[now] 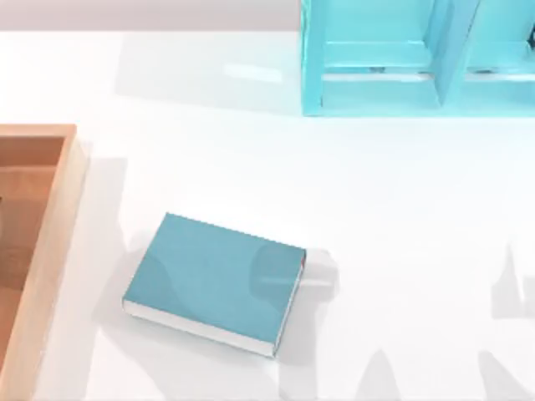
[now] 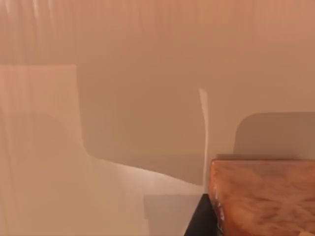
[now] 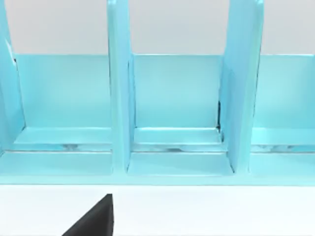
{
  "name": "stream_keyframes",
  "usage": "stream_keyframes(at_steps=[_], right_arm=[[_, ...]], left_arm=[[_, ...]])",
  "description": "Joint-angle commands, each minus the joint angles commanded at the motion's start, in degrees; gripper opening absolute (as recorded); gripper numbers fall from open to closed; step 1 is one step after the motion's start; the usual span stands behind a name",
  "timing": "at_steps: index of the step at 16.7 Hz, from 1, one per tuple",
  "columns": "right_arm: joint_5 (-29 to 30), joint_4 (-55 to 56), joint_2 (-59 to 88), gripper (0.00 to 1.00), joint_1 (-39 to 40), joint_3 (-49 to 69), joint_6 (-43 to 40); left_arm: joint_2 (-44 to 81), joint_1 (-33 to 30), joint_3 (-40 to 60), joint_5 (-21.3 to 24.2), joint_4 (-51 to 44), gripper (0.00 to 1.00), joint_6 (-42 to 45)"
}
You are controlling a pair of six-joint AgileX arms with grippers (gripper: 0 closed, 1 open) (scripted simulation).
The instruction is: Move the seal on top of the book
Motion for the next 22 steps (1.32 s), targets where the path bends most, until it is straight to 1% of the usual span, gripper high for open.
stream_keyframes(at_steps=[3, 4, 13, 15, 18, 22], right_arm=[[0.0, 0.0, 0.0, 1.0, 0.0, 0.0, 0.0], [0.0, 0.0, 0.0, 1.0, 0.0, 0.0, 0.0], [0.0, 0.0, 0.0, 1.0, 0.0, 0.0, 0.0], [0.0, 0.0, 0.0, 1.0, 0.0, 0.0, 0.0], [0.0, 0.0, 0.0, 1.0, 0.0, 0.0, 0.0], [0.0, 0.0, 0.0, 1.0, 0.0, 0.0, 0.0]], left_arm=[[0.0, 0.0, 0.0, 0.0, 0.0, 0.02, 0.0], [0.0, 0.0, 0.0, 0.0, 0.0, 0.0, 0.0], [-0.2, -0.1, 0.1, 0.0, -0.1, 0.0, 0.0], [-1.2, -0.8, 1.5, -0.5, -2.0, 0.0, -1.2], [-3.5, -4.4, 6.3, -1.0, -7.9, 0.0, -5.7], [-6.1, -12.7, 14.3, -0.7, -18.8, 0.0, -14.4]])
